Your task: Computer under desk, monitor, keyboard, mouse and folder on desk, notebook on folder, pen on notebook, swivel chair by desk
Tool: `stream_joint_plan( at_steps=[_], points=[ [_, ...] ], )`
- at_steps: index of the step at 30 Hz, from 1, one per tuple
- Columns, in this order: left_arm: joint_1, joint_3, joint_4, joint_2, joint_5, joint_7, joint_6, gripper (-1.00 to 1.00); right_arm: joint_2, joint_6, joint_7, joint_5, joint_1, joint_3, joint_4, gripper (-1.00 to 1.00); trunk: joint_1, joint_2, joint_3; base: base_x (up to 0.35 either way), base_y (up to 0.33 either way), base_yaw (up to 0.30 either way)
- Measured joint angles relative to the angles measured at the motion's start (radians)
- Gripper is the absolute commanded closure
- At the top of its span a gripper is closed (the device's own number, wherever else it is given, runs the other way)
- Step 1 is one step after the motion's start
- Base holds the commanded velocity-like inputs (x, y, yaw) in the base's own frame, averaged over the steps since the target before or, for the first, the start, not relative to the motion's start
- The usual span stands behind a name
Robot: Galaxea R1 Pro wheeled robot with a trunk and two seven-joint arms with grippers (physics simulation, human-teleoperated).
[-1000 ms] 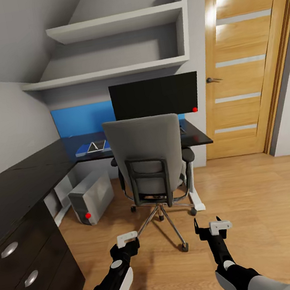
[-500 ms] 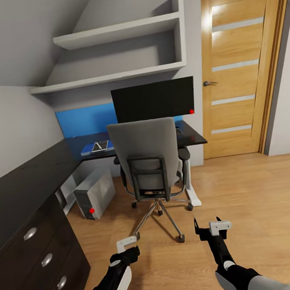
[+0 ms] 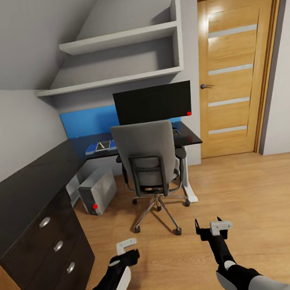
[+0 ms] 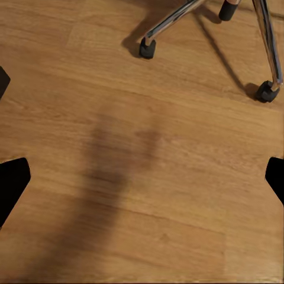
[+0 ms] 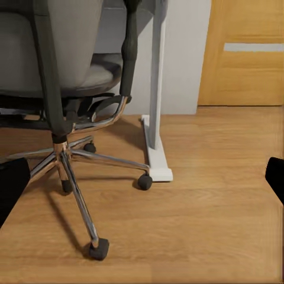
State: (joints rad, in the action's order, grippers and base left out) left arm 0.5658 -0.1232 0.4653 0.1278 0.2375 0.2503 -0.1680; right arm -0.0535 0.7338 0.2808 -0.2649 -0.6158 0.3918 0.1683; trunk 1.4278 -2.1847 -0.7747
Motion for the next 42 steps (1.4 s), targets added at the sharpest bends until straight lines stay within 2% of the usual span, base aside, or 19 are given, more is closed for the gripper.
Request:
stream_joint_plan(
  at_steps=[3, 5, 8, 11, 13, 16, 22, 24, 26, 32, 42],
  points=[
    [0.0, 0.022, -0.047, -0.002, 0.0, -0.001, -0.011, -1.0, 0.002, 0.001, 0.0, -0.003, 0.0, -0.002, -0.055, -1.0, -0.012, 0.021, 0.009, -0.01, 0.0, 0.0],
    [0.0, 0.028, -0.147, -0.002, -0.002, -0.002, -0.005, -1.0, 0.003, 0.003, -0.001, -0.004, 0.0, -0.003, -0.136, -1.0, -0.019, 0.035, 0.015, -0.003, 0.0, 0.0],
    [0.0, 0.029, -0.26, -0.002, -0.004, -0.004, 0.035, -1.0, 0.003, 0.002, -0.003, -0.002, 0.013, 0.001, -0.174, -1.0, -0.031, 0.056, 0.025, -0.001, 0.0, 0.0],
    [-0.001, 0.03, -0.386, -0.003, -0.006, -0.004, 0.164, -1.0, 0.002, 0.003, -0.005, -0.001, 0.081, 0.002, -0.185, -1.0, -0.042, 0.077, 0.034, 0.0, 0.0, 0.0],
    [-0.003, 0.029, -0.414, -0.006, -0.007, -0.002, 0.229, -1.0, 0.002, 0.0, -0.003, -0.001, 0.107, 0.002, -0.187, -1.0, -0.05, 0.091, 0.041, 0.0, 0.0, 0.0],
    [-0.042, 0.031, -0.434, -0.024, -0.005, -0.002, 0.292, -1.0, 0.003, -0.002, -0.001, -0.002, 0.164, 0.001, -0.19, -1.0, -0.061, 0.112, 0.05, 0.0, 0.0, 0.0],
    [-0.137, 0.031, -0.442, -0.051, -0.006, -0.005, 0.336, -1.0, 0.001, -0.004, -0.002, -0.002, 0.31, 0.001, -0.191, -1.0, -0.084, 0.154, 0.069, 0.0, 0.0, 0.0],
    [-0.159, 0.03, -0.443, -0.059, -0.008, -0.006, 0.34, -1.0, 0.002, -0.004, -0.002, -0.001, 0.33, 0.003, -0.19, -1.0, -0.092, 0.168, 0.075, 0.0, 0.0, 0.0],
    [-0.187, 0.031, -0.443, -0.07, -0.009, -0.008, 0.342, -1.0, 0.002, -0.003, -0.002, -0.001, 0.345, 0.003, -0.19, -1.0, -0.1, 0.182, 0.081, 0.0, 0.0, 0.0],
    [-0.211, 0.029, -0.443, -0.093, -0.009, -0.009, 0.339, -1.0, 0.002, -0.002, -0.002, -0.001, 0.351, 0.003, -0.189, -1.0, -0.123, 0.224, 0.1, 0.0, 0.0, 0.0],
    [-0.225, 0.029, -0.444, -0.096, -0.009, -0.007, 0.329, -1.0, 0.002, -0.002, -0.002, -0.001, 0.352, 0.003, -0.189, -1.0, -0.157, 0.287, 0.129, 0.0, 0.0, 0.0]
  ],
)
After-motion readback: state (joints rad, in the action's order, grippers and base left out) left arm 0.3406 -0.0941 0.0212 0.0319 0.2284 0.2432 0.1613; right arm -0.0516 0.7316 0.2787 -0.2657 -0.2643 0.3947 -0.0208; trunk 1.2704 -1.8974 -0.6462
